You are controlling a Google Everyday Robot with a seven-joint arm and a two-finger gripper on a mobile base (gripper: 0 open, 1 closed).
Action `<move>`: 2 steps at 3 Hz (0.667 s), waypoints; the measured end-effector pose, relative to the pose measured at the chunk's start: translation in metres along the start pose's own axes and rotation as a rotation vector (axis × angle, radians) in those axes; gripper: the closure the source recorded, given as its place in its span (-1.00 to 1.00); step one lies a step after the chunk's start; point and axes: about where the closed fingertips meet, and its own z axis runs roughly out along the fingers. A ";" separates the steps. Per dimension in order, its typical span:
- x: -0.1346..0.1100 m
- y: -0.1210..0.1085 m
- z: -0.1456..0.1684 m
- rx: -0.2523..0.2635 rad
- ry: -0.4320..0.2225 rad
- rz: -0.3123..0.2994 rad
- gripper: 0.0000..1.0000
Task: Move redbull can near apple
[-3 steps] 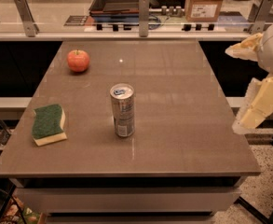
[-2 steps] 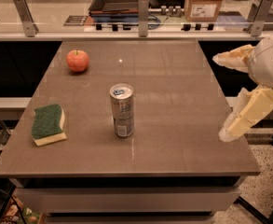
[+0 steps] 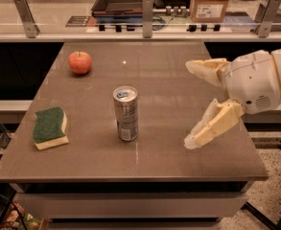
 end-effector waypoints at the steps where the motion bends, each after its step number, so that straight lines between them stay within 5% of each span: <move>1: -0.017 0.001 0.029 -0.035 -0.124 0.016 -1.00; 2: -0.026 0.002 0.060 -0.081 -0.200 0.046 -1.00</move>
Offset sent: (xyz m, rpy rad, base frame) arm 0.0215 0.0935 -0.0240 0.2961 0.0955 0.1108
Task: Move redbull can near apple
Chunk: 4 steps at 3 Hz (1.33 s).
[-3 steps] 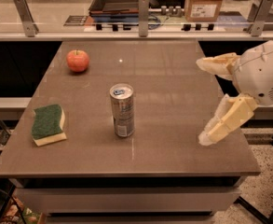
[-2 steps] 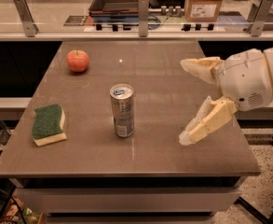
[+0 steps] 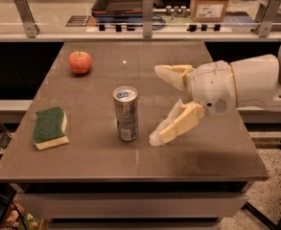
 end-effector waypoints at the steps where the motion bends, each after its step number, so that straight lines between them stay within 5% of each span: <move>1: 0.002 0.000 0.025 -0.030 -0.046 0.032 -1.00; 4: -0.008 -0.005 0.074 -0.001 -0.132 -0.013 -1.00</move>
Offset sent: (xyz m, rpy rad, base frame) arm 0.0059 0.0557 -0.0332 0.1039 0.0353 0.0126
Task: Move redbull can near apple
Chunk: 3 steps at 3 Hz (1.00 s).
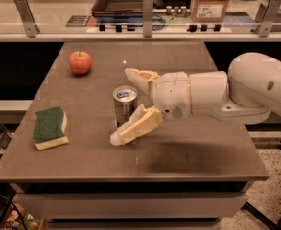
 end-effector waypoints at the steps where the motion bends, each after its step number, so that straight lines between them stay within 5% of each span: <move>1: -0.001 0.002 0.001 -0.003 0.003 -0.003 -0.65; 3: -0.005 0.004 0.004 -0.009 0.004 -0.011 0.27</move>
Offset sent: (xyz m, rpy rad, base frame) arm -0.0010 0.0013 0.0006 -0.0023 -0.0022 0.0020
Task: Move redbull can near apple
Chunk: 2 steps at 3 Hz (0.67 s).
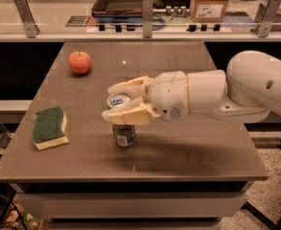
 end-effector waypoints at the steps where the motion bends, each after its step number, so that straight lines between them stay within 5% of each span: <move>1: -0.002 0.002 0.002 -0.003 0.001 -0.004 0.73; 2: -0.004 0.003 0.003 -0.007 0.002 -0.008 1.00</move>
Offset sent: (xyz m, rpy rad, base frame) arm -0.0012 0.0020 0.0011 -0.0015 -0.0026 0.0035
